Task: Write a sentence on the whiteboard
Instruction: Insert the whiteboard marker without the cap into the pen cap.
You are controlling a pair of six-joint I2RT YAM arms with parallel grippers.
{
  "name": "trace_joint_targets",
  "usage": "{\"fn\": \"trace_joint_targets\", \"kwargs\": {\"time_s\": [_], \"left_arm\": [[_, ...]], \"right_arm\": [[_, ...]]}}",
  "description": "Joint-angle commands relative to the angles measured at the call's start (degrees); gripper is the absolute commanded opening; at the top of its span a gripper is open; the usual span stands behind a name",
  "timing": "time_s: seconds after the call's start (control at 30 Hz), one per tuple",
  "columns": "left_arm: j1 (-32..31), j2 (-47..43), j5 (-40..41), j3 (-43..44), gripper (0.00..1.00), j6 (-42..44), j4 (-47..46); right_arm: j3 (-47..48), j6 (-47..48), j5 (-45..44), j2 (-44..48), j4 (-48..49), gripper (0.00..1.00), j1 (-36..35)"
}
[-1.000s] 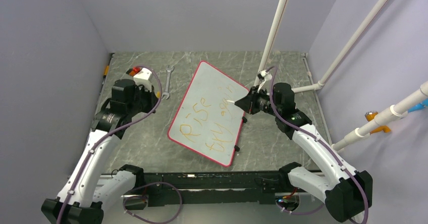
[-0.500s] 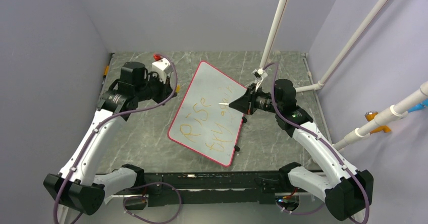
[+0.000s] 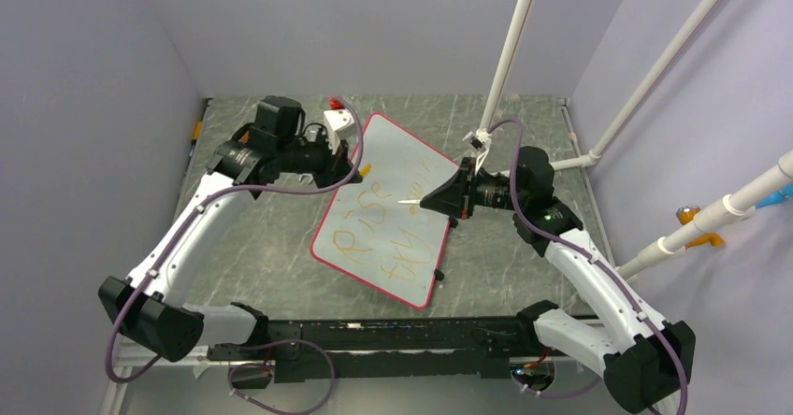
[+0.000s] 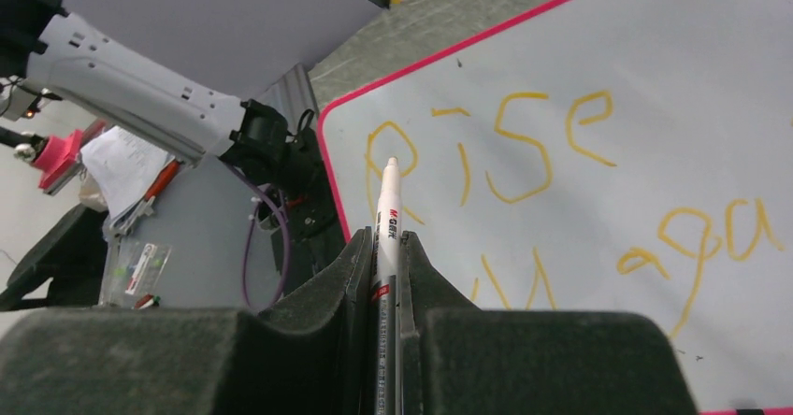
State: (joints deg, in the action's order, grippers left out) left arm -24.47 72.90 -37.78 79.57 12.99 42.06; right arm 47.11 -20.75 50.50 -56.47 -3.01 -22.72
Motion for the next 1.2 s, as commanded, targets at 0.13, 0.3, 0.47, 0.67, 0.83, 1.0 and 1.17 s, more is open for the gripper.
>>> {"fn": "trace_joint_targets", "kwargs": {"time_s": [0.13, 0.3, 0.47, 0.67, 0.83, 1.0, 1.17], "left_arm": [[-3.39, 3.24, -8.5, 1.96, 0.0, 10.34, 5.38], [-4.42, 2.62, -10.37, -0.32, 0.0, 13.4, 6.53], [-5.3, 2.64, -12.9, -2.5, 0.0, 15.99, 8.01], [-5.75, 2.91, -14.08, -4.06, 0.0, 17.47, 9.64], [-6.38, 2.89, -14.93, -4.84, 0.0, 17.68, 9.89], [-7.24, 3.25, -14.6, -4.84, 0.0, 17.73, 10.32], [-8.06, 3.16, -13.68, -5.46, 0.0, 17.15, 9.87]], "right_arm": [[3.16, 1.35, 3.33, 2.09, 3.27, 0.0, -0.48], [3.66, 1.53, 4.43, 1.37, 3.27, 0.0, -0.87], [4.62, 2.42, 5.44, 0.11, 1.43, 0.0, -1.04], [5.6, 4.39, 6.41, -1.41, -0.22, 0.0, -2.0], [6.29, 5.83, 6.37, -3.35, -1.74, 0.0, -3.45], [6.94, 7.33, 5.31, -4.48, -3.27, 0.0, -5.16], [7.46, 8.07, 4.42, -5.37, -4.11, 0.0, -6.47]]}}
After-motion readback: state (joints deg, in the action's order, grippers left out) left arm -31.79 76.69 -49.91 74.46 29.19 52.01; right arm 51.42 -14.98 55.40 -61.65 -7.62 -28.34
